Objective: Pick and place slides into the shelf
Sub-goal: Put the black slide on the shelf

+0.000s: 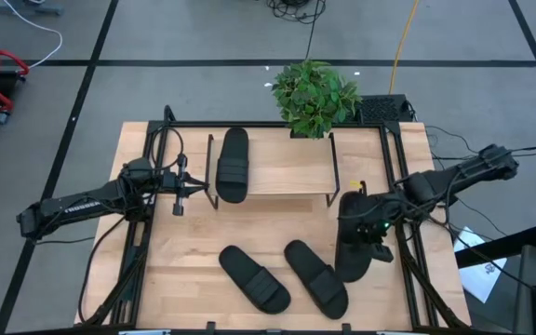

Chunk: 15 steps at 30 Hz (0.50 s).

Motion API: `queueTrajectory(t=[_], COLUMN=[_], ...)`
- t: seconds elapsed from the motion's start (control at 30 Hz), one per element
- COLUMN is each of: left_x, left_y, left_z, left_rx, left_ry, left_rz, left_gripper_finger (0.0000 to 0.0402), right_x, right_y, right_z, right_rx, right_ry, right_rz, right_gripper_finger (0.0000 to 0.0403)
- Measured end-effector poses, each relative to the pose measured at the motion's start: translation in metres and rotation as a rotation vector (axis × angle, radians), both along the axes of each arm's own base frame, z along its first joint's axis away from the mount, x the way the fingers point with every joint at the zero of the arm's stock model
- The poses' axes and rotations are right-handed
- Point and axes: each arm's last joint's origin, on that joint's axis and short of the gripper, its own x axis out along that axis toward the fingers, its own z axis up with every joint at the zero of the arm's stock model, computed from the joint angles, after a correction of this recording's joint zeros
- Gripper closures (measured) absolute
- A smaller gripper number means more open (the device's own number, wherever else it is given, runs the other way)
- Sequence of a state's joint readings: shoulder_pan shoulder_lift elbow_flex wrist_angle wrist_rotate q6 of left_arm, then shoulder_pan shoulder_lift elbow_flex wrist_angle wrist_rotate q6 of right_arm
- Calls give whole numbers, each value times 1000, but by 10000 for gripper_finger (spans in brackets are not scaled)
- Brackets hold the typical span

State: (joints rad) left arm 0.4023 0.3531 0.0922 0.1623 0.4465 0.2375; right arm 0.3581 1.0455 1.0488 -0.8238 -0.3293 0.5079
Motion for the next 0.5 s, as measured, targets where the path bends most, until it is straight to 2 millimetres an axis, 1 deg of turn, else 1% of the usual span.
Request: queueTrajectory(t=[0.13, 0.27, 0.33, 0.5], left_x=[0, 0, 0, 0], left_y=[0, 0, 0, 0], left_z=[0, 0, 0, 0], left_rx=[1, 2, 2, 2], left_ry=[-2, -3, -3, -2], left_rz=[1, 1, 0, 0], left_gripper_finger=[376, 376, 376, 376], right_x=[6, 23, 34, 61], right_y=[-6, -14, -19, -38], right_z=[19, 25, 26, 17], right_rx=[-59, -54, -26, 53], right_ry=[-6, -33, -35, -17], right_rz=[15, 66, 89, 144], right_gripper_finger=[402, 402, 402, 402])
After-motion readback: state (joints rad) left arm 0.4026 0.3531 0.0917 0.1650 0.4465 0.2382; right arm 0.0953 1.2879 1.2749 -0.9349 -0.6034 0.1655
